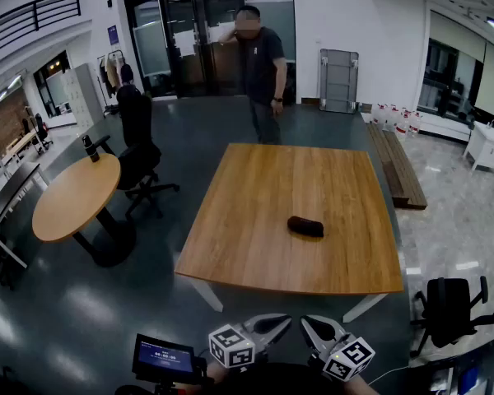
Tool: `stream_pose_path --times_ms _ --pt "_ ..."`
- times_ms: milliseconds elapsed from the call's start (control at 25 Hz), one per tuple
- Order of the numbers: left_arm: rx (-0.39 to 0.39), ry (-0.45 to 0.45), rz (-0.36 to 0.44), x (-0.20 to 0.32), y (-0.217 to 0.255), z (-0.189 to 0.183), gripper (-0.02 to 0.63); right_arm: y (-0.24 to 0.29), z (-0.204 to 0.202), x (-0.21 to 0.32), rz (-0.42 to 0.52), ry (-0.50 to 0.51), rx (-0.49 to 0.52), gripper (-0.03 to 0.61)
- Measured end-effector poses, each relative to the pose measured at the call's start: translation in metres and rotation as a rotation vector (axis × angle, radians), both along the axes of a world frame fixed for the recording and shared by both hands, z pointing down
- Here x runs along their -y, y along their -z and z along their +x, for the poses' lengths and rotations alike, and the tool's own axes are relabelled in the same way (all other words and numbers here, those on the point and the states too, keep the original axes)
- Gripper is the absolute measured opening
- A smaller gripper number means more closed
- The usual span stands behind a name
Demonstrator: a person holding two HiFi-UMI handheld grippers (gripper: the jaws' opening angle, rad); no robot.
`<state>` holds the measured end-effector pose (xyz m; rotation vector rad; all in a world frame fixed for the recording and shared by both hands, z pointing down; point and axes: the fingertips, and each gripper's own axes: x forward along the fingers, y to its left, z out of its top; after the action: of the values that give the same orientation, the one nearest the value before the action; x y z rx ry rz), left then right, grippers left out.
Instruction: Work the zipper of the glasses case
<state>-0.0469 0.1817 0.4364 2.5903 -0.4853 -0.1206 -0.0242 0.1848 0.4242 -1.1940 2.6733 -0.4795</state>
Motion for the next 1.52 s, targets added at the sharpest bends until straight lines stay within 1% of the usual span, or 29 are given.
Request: stream_pose_path --times_ms 520,760,1000,1280,1520 --pt "0.017 0.008 -0.006 0.002 -0.003 0.018 0.002 -0.003 0.016 0.002 0.000 0.017 0.001 0.006" --pt "0.024 0.041 -0.016 0.003 -0.008 0.030 0.002 -0.006 0.028 0.003 -0.002 0.048 0.008 0.005" --pt "0.026 0.073 -0.012 0.005 -0.010 0.050 0.002 -0.005 0.048 0.004 0.009 0.093 0.026 0.006" --pt "0.031 0.105 -0.046 0.006 -0.021 0.075 0.002 -0.017 0.074 0.008 -0.024 0.126 0.042 0.006" --pt "0.049 0.143 -0.074 0.028 -0.026 0.074 0.002 -0.019 0.082 0.028 -0.029 0.133 0.079 0.006"
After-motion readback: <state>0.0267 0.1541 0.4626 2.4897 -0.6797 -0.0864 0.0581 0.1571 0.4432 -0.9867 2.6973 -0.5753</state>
